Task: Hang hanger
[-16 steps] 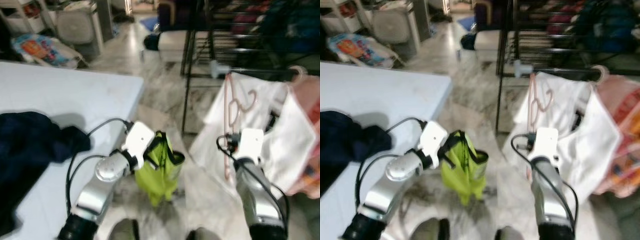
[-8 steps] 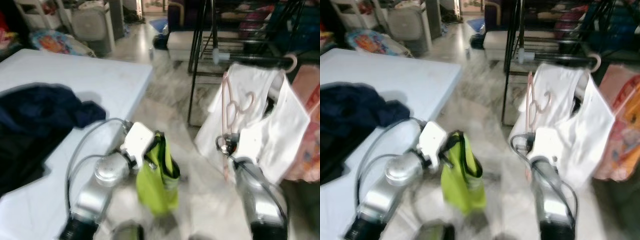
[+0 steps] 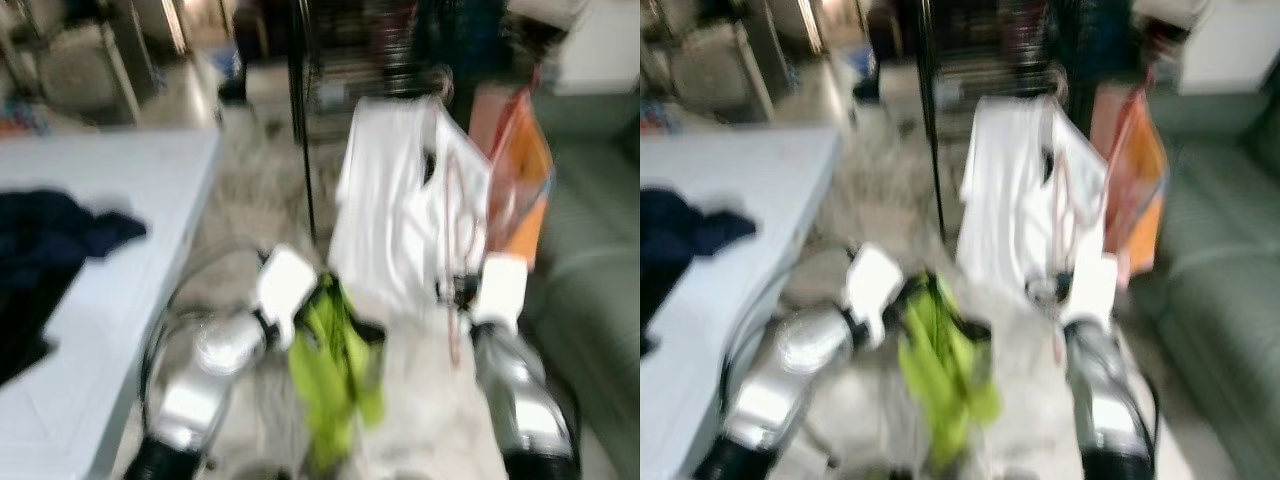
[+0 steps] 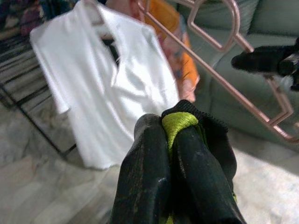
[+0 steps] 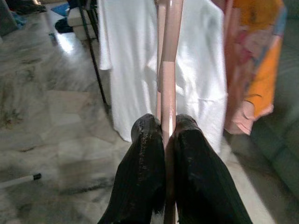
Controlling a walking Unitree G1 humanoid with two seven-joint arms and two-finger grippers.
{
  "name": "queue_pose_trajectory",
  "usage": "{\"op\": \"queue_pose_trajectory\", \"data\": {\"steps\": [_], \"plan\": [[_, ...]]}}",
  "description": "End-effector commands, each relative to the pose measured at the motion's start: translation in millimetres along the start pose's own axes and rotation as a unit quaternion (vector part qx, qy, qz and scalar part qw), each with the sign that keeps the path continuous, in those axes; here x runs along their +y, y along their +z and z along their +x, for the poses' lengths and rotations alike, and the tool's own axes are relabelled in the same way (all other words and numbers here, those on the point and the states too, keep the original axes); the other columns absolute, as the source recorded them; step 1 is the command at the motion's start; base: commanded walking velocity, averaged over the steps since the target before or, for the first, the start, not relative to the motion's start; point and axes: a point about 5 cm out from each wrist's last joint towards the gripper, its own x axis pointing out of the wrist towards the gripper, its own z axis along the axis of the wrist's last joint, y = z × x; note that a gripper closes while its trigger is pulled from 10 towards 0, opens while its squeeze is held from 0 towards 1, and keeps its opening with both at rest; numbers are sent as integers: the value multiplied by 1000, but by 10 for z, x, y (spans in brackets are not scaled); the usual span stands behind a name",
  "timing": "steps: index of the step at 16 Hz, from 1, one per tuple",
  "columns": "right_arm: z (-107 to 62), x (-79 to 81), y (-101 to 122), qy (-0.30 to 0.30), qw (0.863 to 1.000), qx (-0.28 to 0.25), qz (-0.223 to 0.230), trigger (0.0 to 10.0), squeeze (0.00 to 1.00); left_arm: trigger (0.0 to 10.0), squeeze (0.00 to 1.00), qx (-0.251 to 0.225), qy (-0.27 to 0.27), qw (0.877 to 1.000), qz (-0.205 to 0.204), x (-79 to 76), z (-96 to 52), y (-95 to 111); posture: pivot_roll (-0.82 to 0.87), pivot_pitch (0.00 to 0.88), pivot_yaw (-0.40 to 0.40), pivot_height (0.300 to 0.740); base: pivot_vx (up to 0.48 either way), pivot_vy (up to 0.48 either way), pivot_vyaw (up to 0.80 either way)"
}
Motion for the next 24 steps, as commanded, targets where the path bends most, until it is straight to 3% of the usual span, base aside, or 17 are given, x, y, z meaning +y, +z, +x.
{"op": "queue_pose_trajectory", "data": {"steps": [1, 9, 15, 24], "plan": [[21, 33, 86, 6, 1000, -15, 3, 10000, 0, 10000, 0, -12, 2, 1000, 11, 49, -19, 65, -23, 0, 37, 740, 0, -247, -500], [12, 26, 101, 9, 1000, -17, 3, 10000, 0, 10000, 0, -18, -4, 1000, 4, 30, -26, 79, -30, 0, 37, 740, 0, -95, 0], [9, 28, 107, 8, 1000, -18, 6, 10000, 0, 10000, 0, -19, -19, 1000, -5, 7, -18, 81, -35, 0, 41, 740, 0, -183, -758], [11, 9, 125, 5, 1000, -18, 1, 10000, 0, 10000, 0, -21, -10, 1000, -6, 27, -13, 81, -43, 0, 40, 740, 0, -122, 0]]}}
